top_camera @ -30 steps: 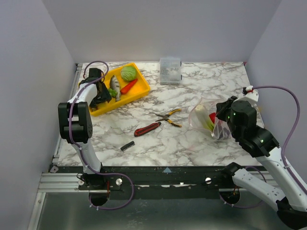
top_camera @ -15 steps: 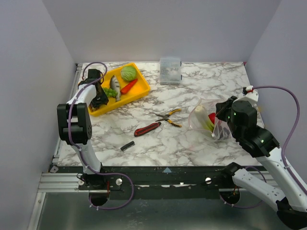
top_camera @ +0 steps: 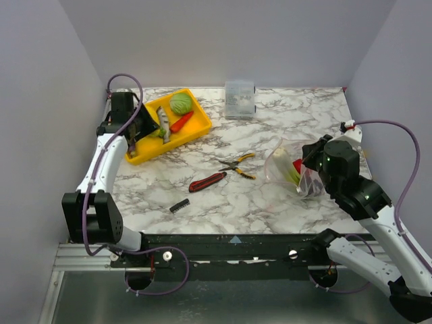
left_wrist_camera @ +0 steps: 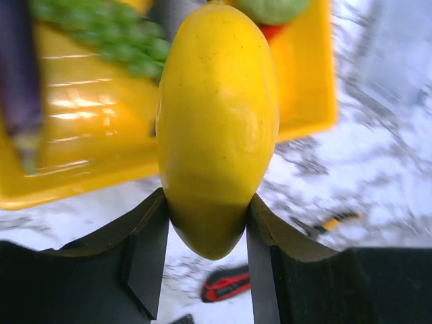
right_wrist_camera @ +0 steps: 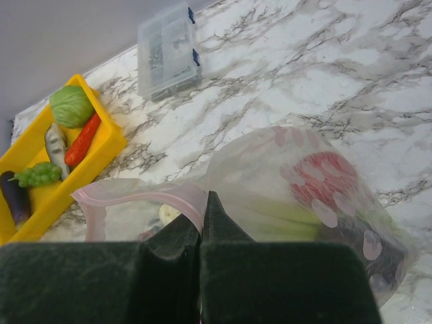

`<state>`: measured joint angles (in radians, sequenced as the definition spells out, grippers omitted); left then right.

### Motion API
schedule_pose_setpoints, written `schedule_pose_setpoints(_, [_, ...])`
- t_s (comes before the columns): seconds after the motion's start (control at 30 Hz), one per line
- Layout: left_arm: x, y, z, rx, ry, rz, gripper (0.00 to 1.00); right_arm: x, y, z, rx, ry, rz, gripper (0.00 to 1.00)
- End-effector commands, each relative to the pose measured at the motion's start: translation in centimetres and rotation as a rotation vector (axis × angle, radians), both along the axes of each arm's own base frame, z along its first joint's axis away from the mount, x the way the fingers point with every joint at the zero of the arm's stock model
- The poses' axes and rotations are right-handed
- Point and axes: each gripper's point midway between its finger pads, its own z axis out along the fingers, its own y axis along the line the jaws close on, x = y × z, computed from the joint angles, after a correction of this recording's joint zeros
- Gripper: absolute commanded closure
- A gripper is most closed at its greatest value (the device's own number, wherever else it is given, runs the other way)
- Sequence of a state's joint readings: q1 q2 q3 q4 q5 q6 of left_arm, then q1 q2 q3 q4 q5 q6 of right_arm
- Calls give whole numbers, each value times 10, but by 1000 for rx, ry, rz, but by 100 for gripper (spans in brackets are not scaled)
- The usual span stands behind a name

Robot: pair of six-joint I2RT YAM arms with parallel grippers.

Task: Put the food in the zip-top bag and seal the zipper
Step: Pick up the fake fruit from the bin, then place the fake fruit in the zipper food storage bag.

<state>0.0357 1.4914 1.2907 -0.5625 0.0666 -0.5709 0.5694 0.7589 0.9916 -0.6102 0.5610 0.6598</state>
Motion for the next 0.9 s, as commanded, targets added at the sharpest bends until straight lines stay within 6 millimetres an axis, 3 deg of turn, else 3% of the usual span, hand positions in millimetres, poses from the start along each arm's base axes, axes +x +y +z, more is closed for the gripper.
schedule_pose_setpoints(0.0, [-23,-114,51,-230,-157,-363,96,5,4,13,43,-39,-5,100])
schedule_pose_setpoints(0.2, [-82,-233,113,-486,-319,-702,99,8,1,15,21,-31,-26,100])
schedule_pose_setpoints(0.33, [-134,-293,155,-658,-393,-942,99,10,0,16,18,-31,-38,100])
schedule_pose_setpoints(0.5, [-188,-328,170,-748,-383,-1057,99,15,1,12,24,-47,-51,100])
schedule_pose_setpoints(0.7, [-225,-361,145,-885,-27,-1105,99,22,12,7,48,-87,-12,100])
schedule_pose_setpoints(0.87, [-246,-372,134,-919,191,-1129,95,22,17,6,65,-123,20,100])
